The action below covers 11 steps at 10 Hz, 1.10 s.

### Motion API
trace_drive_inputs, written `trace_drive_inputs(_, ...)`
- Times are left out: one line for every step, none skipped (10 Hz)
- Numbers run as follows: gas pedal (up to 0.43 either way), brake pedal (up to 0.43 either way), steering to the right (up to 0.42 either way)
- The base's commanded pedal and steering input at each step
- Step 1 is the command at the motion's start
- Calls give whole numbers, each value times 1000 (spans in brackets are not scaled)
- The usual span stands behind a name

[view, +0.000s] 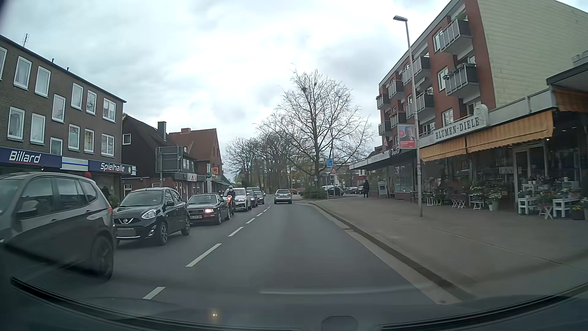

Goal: Follow the waypoints while adhering to traffic rules and regulations

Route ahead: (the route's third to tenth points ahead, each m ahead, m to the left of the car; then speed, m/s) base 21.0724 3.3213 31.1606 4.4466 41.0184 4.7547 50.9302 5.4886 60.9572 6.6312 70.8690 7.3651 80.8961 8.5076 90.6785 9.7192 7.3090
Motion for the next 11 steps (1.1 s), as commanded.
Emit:
trace_drive_inputs(268, 0, -94)
trace_drive_inputs(268, 0, -79)
trace_drive_inputs(268, 6, -63)
trace_drive_inputs(260, 0, -46)
trace_drive_inputs(260, 0, -31)
trace_drive_inputs(248, 0, -20)
trace_drive_inputs(228, 0, -5)
trace_drive_inputs(220, 0, 1)
trace_drive_inputs(220, 0, 1)
trace_drive_inputs(220, 6, 1)
trace_drive_inputs(228, 0, 1)
